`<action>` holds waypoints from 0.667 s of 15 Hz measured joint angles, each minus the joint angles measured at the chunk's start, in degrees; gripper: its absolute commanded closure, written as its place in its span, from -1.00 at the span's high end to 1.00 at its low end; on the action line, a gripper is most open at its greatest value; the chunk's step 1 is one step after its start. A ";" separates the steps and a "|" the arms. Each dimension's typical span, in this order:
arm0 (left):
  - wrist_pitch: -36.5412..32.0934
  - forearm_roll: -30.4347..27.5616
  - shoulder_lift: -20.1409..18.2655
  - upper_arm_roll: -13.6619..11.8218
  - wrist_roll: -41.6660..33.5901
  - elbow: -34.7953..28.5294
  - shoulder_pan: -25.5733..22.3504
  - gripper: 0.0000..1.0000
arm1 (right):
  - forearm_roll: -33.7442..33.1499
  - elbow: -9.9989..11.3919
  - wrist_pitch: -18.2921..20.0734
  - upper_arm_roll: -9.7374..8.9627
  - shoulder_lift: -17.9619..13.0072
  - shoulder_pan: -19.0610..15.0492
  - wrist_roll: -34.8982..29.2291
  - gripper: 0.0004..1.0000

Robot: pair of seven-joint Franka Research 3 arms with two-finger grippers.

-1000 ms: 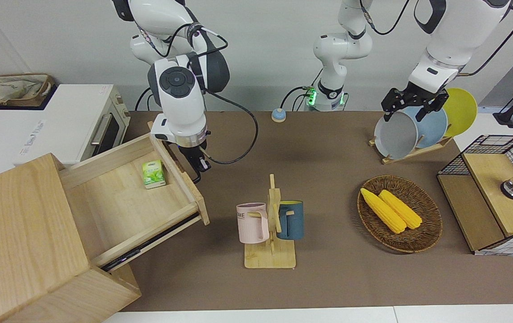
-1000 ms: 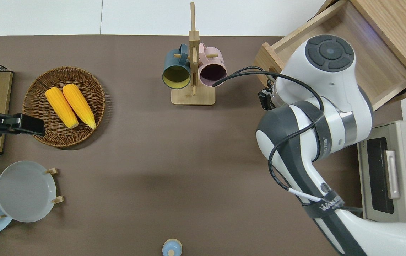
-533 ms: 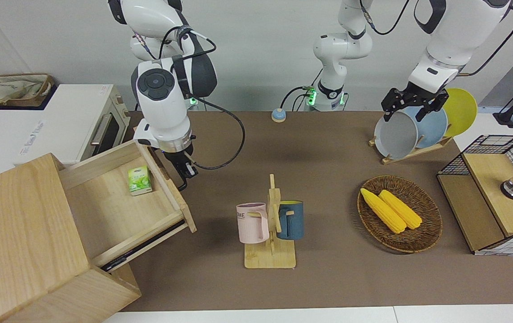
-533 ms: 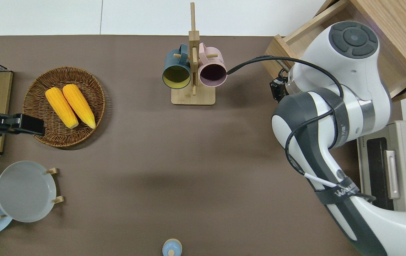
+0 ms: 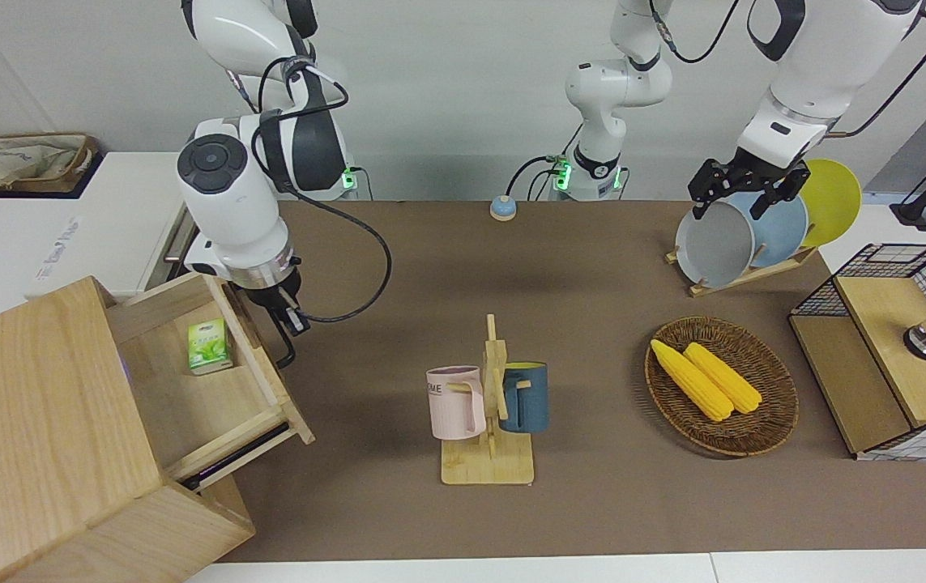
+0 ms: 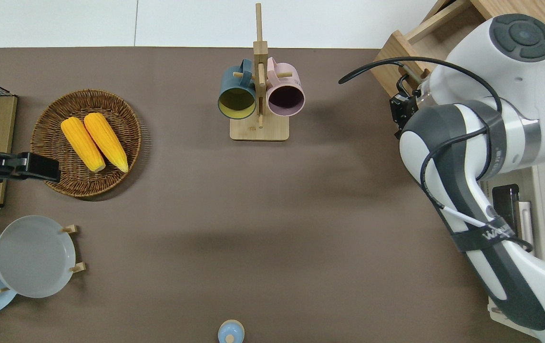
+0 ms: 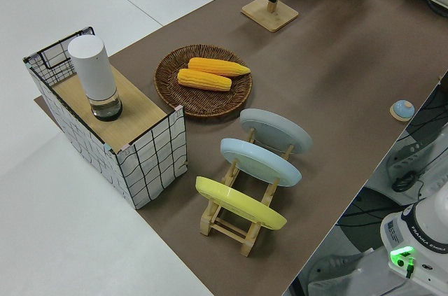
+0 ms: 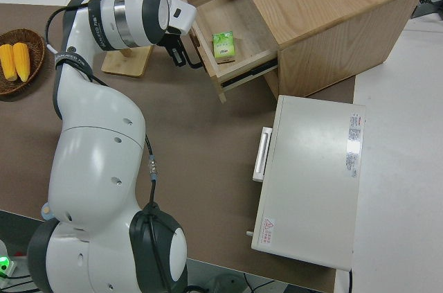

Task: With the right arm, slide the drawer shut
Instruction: 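Continue pushing the drawer with the right gripper until fully shut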

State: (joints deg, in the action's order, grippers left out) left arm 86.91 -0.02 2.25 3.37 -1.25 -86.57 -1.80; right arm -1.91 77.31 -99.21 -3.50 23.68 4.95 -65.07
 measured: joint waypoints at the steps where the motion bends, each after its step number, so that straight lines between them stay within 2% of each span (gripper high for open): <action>1: 0.00 0.00 0.00 0.00 0.00 0.00 0.00 0.99 | 0.00 -0.43 0.00 -0.01 0.21 -0.60 0.05 -1.00; 6: 0.00 0.00 0.00 0.00 0.00 0.00 0.00 0.99 | 0.00 -2.12 -0.44 0.00 1.16 -3.49 3.12 -1.00; 10: 0.00 0.00 0.00 0.00 0.00 0.00 0.00 0.99 | 0.00 -2.61 -1.40 -0.01 1.82 -5.37 5.32 -1.00</action>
State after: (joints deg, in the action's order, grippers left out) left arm 86.91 -0.02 2.25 3.37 -1.25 -86.57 -1.80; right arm -1.91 74.70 -100.61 -3.51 25.50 -0.42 -59.74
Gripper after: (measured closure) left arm 0.004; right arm 0.991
